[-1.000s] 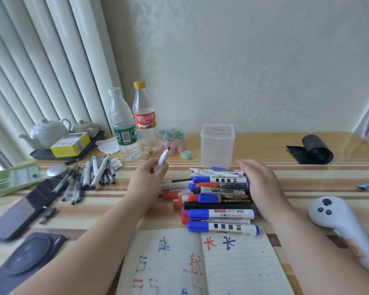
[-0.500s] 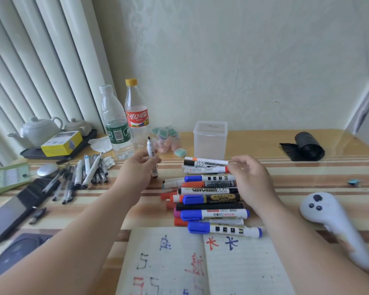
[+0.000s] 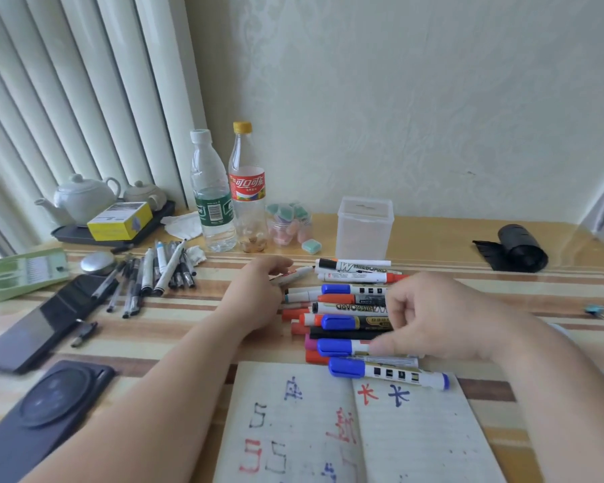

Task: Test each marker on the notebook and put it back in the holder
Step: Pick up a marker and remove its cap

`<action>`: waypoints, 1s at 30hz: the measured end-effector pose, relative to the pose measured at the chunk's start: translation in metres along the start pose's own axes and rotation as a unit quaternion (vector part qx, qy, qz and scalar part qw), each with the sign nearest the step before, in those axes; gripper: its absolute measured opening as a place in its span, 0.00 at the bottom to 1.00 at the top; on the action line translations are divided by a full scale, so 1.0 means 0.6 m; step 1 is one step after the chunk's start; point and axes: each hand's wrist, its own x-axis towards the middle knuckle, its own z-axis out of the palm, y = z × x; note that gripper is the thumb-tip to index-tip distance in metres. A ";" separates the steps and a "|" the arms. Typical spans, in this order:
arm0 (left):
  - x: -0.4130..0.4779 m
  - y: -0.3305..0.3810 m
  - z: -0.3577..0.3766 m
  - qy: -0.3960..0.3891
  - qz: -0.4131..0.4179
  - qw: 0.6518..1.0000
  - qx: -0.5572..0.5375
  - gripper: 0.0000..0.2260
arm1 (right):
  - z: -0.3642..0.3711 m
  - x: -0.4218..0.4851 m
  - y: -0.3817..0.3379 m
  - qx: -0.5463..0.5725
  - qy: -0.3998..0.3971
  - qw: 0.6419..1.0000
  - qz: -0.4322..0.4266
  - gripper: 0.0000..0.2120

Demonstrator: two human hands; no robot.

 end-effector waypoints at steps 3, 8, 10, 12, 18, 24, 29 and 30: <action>-0.002 -0.009 0.001 0.009 0.019 0.999 -0.025 0.28 | -0.004 -0.024 -0.030 -0.098 -0.068 0.992 0.028 0.17; -0.011 -0.011 -0.005 0.004 0.046 0.997 -0.061 0.22 | 0.007 -0.045 -0.047 -0.192 -0.111 0.972 0.071 0.10; -0.018 -0.003 -0.010 0.029 0.042 0.996 -0.078 0.18 | 0.021 -0.045 -0.044 -0.207 -0.106 0.970 0.078 0.04; -0.027 0.011 -0.027 0.076 0.055 0.987 -0.129 0.14 | 0.032 -0.050 -0.037 -0.213 -0.079 0.971 0.076 0.03; -0.089 0.104 -0.103 -0.051 0.107 0.980 -0.160 0.05 | 0.060 -0.080 0.010 -0.187 0.052 0.980 0.038 0.07; -0.202 0.144 -0.088 -0.308 0.102 0.920 0.220 0.09 | 0.066 -0.095 0.041 -0.101 0.109 0.989 0.013 0.05; -0.228 0.126 -0.043 -0.266 0.077 0.917 0.287 0.13 | 0.069 -0.109 0.064 0.042 0.108 0.993 -0.015 0.07; -0.227 0.126 -0.035 -0.216 0.083 0.938 0.260 0.13 | 0.067 -0.112 0.066 0.069 0.107 0.992 -0.016 0.07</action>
